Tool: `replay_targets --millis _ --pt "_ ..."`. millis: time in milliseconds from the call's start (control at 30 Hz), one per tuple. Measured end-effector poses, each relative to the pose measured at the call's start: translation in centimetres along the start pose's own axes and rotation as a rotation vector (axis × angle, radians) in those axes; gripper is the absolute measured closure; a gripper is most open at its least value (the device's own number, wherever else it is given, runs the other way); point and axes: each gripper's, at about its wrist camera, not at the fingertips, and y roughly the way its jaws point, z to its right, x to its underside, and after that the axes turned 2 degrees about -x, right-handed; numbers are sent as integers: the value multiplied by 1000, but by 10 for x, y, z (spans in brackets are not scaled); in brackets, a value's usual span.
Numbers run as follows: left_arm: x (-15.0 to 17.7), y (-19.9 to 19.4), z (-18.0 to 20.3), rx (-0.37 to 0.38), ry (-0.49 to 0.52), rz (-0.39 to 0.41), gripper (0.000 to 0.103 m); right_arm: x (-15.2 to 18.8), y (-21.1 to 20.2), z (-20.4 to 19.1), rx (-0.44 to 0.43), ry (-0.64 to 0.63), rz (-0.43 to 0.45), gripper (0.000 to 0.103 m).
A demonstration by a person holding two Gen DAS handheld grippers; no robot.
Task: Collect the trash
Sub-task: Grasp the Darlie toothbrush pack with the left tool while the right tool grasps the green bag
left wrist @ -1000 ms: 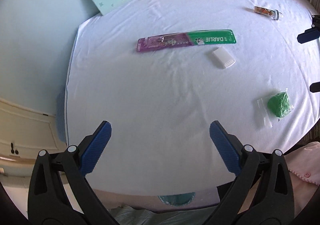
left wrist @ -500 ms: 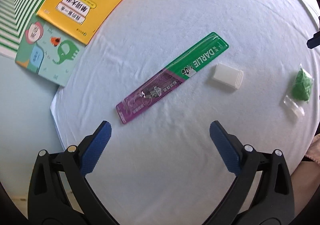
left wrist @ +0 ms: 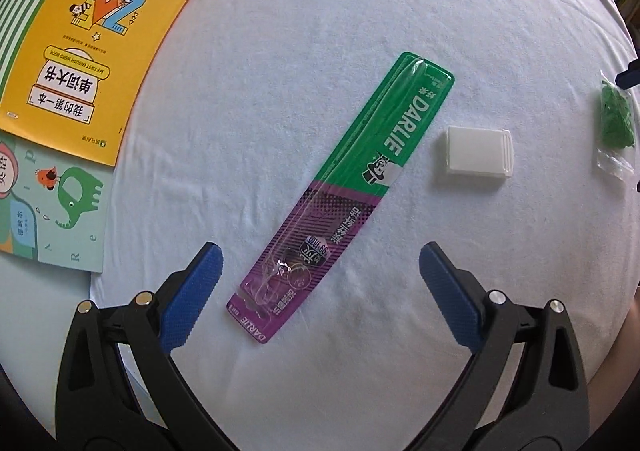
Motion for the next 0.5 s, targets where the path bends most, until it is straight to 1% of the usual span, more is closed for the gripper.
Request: replay_targets --millis 67,167,267,333,500 --pt "-2 5 0 20 29 -2 7 -1 4 0 16 19 -9 15" --pt "-5 12 1 72 61 -1 7 -2 12 -1 38 42 -21 15" --pt "-8 20 2 87 90 5 7 -7 19 -5 58 60 -22 15" --pt "-11 26 -1 92 91 5 7 -10 22 -7 68 69 -18 15" --pt "-21 34 -18 176 60 16 6 -16 30 -11 94 78 -13 14"
